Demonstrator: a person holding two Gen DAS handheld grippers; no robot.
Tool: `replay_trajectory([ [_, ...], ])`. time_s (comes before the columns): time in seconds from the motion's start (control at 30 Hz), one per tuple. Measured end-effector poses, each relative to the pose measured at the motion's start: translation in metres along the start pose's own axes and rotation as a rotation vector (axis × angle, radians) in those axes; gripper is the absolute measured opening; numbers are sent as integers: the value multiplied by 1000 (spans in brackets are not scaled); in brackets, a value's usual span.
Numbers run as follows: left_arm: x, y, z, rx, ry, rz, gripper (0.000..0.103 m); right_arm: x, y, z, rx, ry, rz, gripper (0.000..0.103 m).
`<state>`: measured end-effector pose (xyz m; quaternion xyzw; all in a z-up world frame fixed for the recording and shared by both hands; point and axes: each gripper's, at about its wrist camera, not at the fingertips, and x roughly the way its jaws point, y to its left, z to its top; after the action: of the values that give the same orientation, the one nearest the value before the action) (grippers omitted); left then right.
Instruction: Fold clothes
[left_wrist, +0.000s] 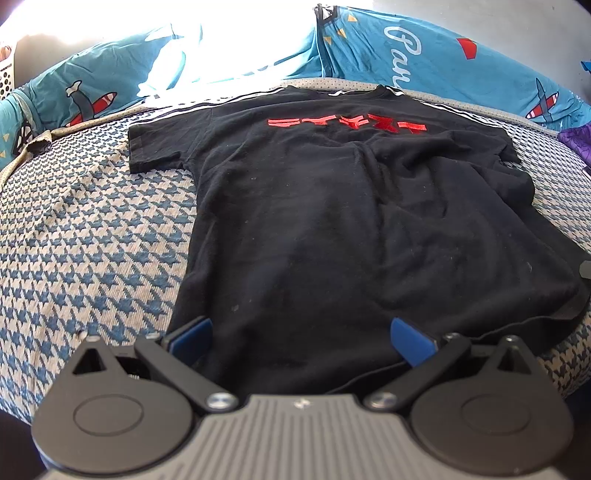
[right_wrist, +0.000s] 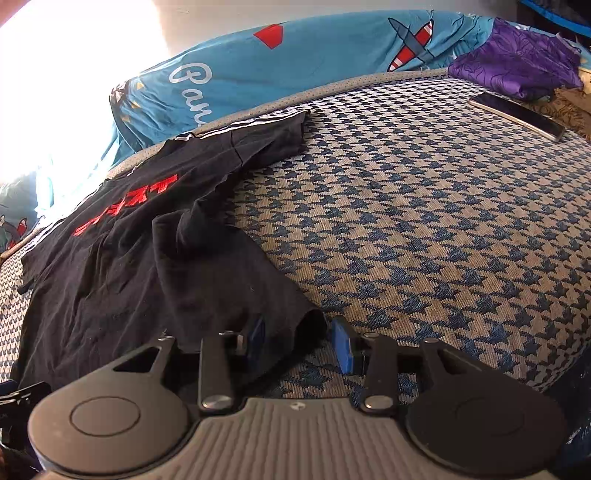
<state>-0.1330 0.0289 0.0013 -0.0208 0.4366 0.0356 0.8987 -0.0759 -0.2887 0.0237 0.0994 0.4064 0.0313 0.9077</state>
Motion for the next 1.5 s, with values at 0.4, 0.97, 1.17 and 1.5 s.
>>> replay_trajectory([
  [0.4,0,0,-2,4,2,2,103,0,9,-6,-59,-64,-7,7],
  [0.97,-9,19,-6,-35,21,27,103,-44,8,-35,-85,-92,-153,6],
  [1.17,-12,26,-11,-46,27,38,103,-38,13,-42,-143,-35,-187,5],
  [1.5,-12,32,-11,-74,30,49,103,-55,12,-54,-74,-72,-187,5],
])
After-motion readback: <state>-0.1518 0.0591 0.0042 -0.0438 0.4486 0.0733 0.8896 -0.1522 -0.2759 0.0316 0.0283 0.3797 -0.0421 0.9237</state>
